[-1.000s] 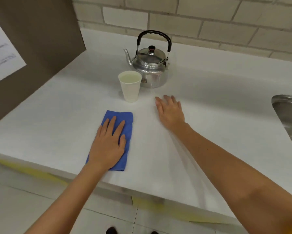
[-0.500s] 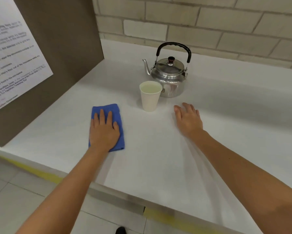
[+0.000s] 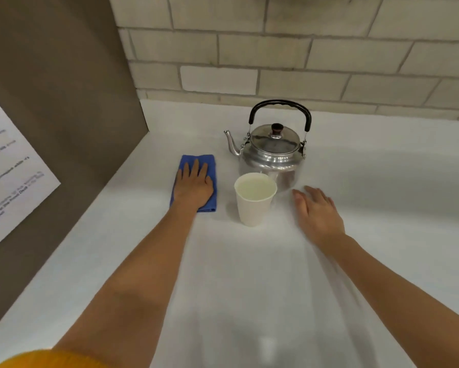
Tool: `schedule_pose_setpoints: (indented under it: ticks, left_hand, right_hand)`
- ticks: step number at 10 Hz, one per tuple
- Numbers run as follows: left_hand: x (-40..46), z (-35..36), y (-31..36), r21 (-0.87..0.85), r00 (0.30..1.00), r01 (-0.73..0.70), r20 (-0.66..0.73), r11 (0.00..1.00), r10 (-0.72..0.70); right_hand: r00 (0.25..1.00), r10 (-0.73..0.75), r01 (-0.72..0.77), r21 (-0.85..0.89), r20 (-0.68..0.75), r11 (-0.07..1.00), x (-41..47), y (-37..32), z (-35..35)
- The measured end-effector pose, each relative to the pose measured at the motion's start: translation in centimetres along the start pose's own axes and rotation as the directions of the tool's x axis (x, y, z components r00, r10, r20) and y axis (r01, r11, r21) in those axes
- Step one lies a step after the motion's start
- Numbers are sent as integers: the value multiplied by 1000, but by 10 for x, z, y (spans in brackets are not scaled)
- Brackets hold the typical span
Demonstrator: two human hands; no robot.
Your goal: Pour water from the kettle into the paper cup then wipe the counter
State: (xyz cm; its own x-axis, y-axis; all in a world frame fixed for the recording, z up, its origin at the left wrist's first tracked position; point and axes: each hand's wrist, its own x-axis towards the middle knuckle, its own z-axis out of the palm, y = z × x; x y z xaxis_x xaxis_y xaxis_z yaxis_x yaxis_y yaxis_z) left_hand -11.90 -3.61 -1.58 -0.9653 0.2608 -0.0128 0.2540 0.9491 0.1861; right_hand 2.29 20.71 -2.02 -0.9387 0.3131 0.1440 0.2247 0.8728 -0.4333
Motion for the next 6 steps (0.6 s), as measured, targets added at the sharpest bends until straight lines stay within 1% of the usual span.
schedule_pose_setpoints:
  ticks: [1,2,3,4,5,6]
  left_hand:
    - [-15,5,7,12,995,-97,13,995,97]
    - [-41,10,1,59,982,-182,-31,981,184]
    - [-55,11,-5,57,977,-199,-73,978,202]
    - [-55,9,-4,13,983,-168,-67,986,168]
    - [-52,1,-1,-111,982,-164,-113,980,152]
    - [-51,-22,8,-377,952,-108,-305,920,-13]
  right_hand:
    - [1000,19,-19,15,-21,1000,1,-5,1]
    - [999,40,-40,-6,-19,999,0,-8,0]
    - [998,52,-51,-45,23,998,0,-11,-2]
    - [993,99,-97,-31,67,995,2,-14,-13]
    - [995,88,-89,-27,-41,996,11,-19,-32]
    - [980,41,-51,-50,-194,997,24,-33,-62]
